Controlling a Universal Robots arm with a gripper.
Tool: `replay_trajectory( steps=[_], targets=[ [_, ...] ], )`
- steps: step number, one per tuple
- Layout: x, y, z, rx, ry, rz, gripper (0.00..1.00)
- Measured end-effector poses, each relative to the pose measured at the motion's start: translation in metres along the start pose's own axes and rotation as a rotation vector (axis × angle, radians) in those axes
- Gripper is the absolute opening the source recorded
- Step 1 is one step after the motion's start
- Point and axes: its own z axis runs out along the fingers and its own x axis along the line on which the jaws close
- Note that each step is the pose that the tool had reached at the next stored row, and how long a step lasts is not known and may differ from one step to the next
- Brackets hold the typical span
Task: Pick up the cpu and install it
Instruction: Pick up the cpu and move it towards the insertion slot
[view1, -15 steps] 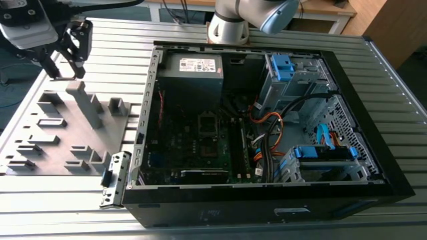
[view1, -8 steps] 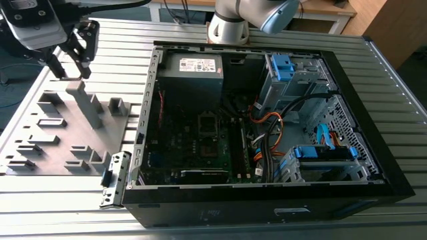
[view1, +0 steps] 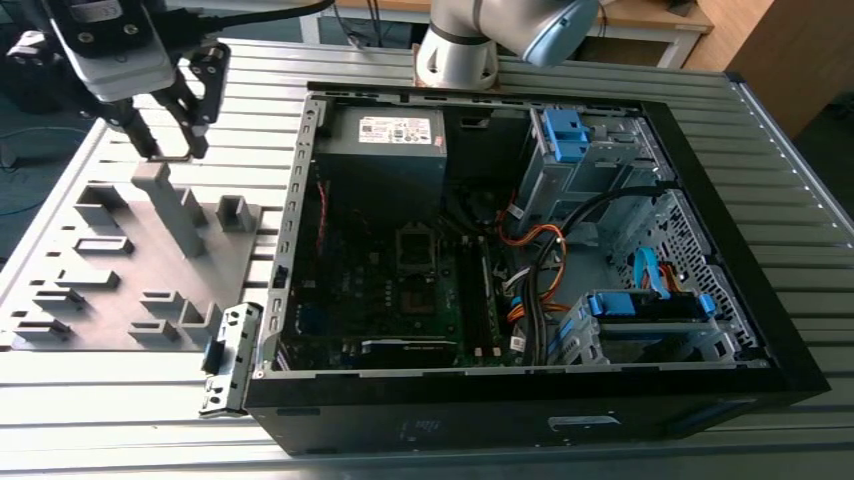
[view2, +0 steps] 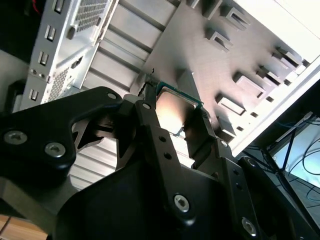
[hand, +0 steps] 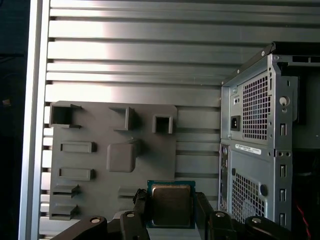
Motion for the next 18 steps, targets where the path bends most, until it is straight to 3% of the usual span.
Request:
replay_trajectory(
  steps=[18],
  targets=[
    [-0.0572, -0.0009, 0.0005, 0.0, 0.0001, 0.0, 0.47]
  ],
)
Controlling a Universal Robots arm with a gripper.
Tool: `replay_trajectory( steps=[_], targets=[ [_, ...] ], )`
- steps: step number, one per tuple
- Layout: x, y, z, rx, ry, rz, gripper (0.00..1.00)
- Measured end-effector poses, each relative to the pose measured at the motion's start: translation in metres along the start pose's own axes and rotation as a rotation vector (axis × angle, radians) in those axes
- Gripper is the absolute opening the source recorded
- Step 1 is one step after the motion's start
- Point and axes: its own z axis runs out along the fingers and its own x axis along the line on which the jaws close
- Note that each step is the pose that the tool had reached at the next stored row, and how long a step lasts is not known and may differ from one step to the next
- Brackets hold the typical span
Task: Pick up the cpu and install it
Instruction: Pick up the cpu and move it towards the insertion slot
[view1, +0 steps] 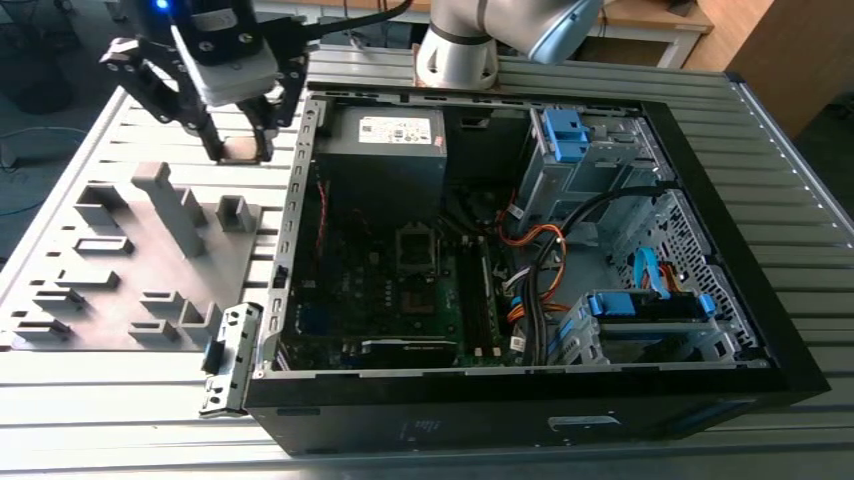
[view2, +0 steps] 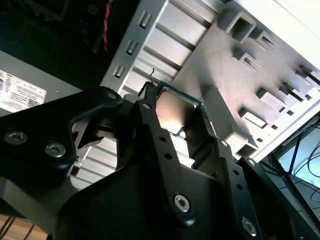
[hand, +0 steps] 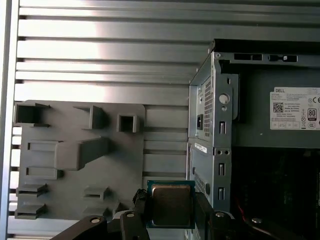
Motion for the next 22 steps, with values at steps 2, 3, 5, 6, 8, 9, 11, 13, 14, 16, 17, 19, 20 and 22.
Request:
replay_trajectory(
  steps=[2, 3, 5, 6, 8, 9, 11, 13, 14, 16, 17, 19, 20, 22],
  targets=[
    [-0.0069, -0.0001, 0.0001, 0.0, 0.0, 0.0, 0.47],
    [-0.0105, -0.0001, 0.0002, 0.0, -0.0001, 0.0, 0.47],
    [-0.0179, -0.0003, 0.0003, 0.0, 0.0, 0.0, 0.47],
    [-0.0218, -0.0003, 0.0003, 0.0, 0.0, 0.0, 0.47],
    [-0.0302, -0.0005, 0.0004, 0.0, 0.0, 0.0, 0.47],
    [-0.0342, -0.0005, 0.0004, 0.0, 0.0, 0.0, 0.47],
    [-0.0424, -0.0007, 0.0006, 0.0, 0.0, 0.0, 0.47],
    [-0.0506, -0.0008, 0.0007, 0.0001, 0.0, 0.0, 0.47],
    [-0.055, -0.0009, 0.0008, 0.0, 0.0, 0.0, 0.47],
    [-0.0632, -0.001, 0.0009, 0.0, 0.0, 0.0, 0.47],
    [-0.0674, -0.001, 0.001, 0.0, 0.0, 0.0, 0.47],
    [-0.076, -0.0012, 0.0011, 0.0001, 0.0, 0.0, 0.47],
    [-0.0805, -0.0013, 0.0012, 0.0, 0.0, 0.0, 0.47],
    [-0.0892, -0.0014, 0.0014, 0.0, 0.0, 0.0, 0.47]
  ],
)
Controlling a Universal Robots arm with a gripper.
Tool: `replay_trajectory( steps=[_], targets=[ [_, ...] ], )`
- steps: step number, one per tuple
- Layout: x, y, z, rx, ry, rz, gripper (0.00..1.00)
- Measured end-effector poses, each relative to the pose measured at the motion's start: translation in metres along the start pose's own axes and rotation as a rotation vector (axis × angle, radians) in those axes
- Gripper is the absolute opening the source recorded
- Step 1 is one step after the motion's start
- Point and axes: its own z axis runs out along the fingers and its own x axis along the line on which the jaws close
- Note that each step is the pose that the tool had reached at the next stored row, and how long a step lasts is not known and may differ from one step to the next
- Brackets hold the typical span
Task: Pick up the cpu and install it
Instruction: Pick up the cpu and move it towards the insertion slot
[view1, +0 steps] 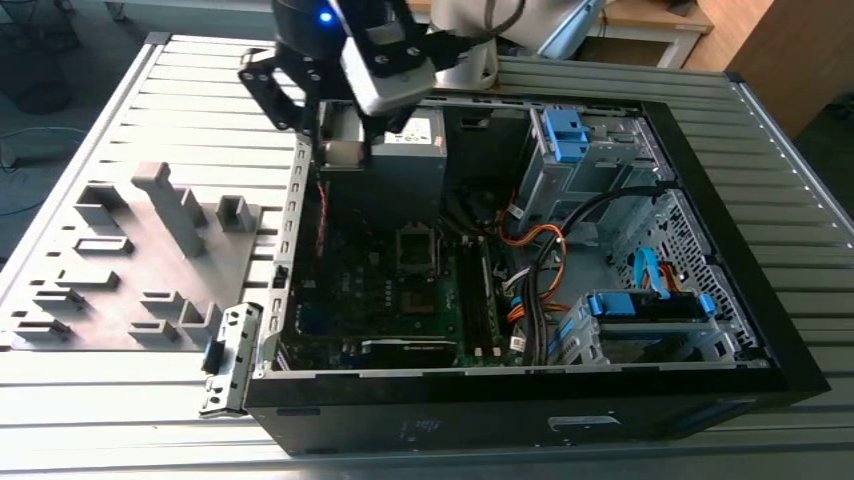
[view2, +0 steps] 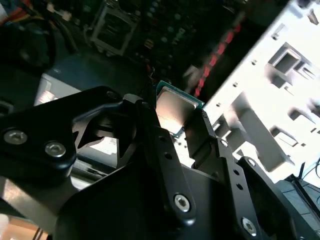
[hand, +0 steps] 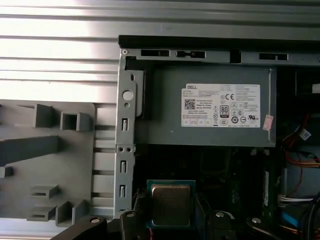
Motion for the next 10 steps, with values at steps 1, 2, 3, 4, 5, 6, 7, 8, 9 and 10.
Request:
replay_trajectory(
  steps=[1, 2, 3, 4, 5, 6, 7, 8, 9, 10],
  targets=[
    [-0.0042, -0.0001, 0.0001, 0.0, 0.0, 0.0, 0.47],
    [-0.0086, -0.0001, 0.0001, 0.0001, 0.0001, 0.0, 0.47],
    [-0.0129, -0.0002, 0.0003, 0.0, 0.0, 0.0, 0.47],
    [-0.0173, -0.0002, 0.0004, 0.0, 0.0, 0.0, 0.47],
    [-0.0219, -0.0003, 0.0005, 0.0, 0.0, 0.0, 0.47],
    [-0.0263, -0.0003, 0.0006, 0.0001, 0.0, 0.0, 0.47],
    [-0.0304, -0.0004, 0.0007, 0.0, 0.0, 0.0, 0.47],
    [-0.0344, -0.0005, 0.0008, 0.0, 0.0, 0.0, 0.47],
    [-0.0383, -0.0005, 0.001, 0.0, 0.0, 0.0, 0.47],
    [-0.0422, -0.0005, 0.0011, 0.0, 0.0, 0.0, 0.47]
  ],
)
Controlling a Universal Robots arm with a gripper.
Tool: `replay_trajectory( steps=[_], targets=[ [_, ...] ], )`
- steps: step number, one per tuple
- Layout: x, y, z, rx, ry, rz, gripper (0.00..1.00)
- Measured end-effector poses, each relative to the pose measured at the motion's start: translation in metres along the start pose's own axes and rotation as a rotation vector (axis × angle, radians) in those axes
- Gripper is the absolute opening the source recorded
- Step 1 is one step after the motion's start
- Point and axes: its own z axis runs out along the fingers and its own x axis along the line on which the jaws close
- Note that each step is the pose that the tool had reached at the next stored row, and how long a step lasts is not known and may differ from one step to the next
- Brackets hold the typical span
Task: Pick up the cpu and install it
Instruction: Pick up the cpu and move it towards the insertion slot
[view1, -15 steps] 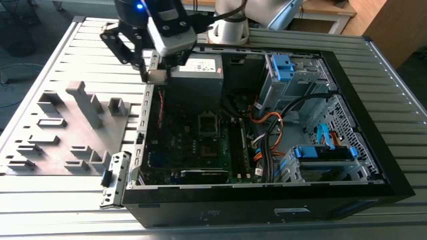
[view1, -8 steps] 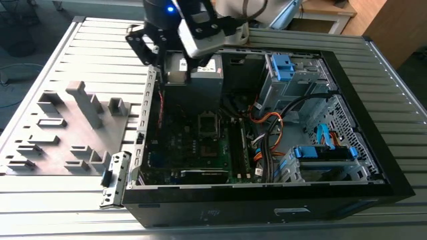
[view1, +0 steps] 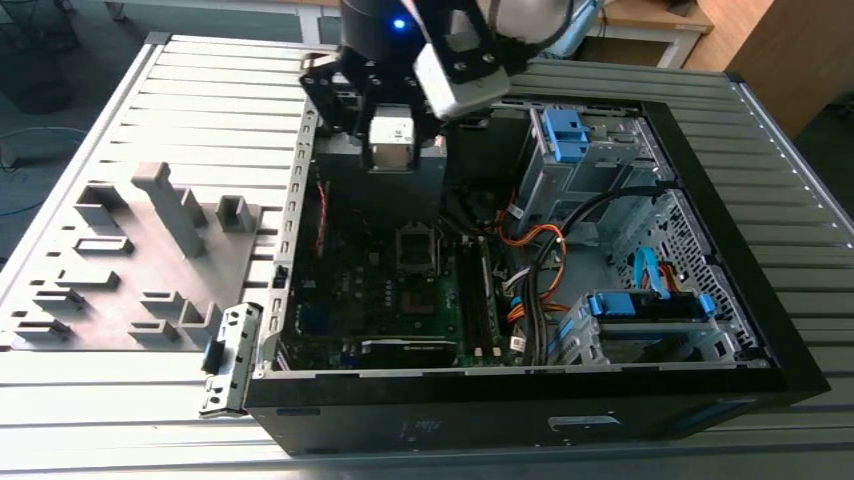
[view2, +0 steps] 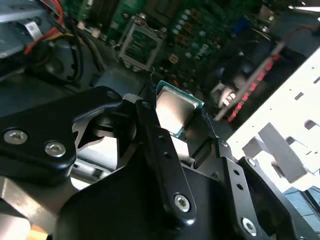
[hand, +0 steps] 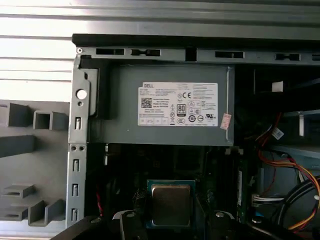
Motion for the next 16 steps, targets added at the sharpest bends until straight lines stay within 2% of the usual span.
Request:
replay_trajectory(
  steps=[8, 10, 16],
  targets=[
    [-0.0316, 0.0003, 0.0012, -0.0001, 0.0, 0.0, 0.47],
    [-0.0343, 0.0005, 0.0014, 0.0, 0.0, 0.0, 0.47],
    [-0.0346, 0.0005, 0.0016, 0.0003, 0.0, 0.0, 0.47]
  ],
)
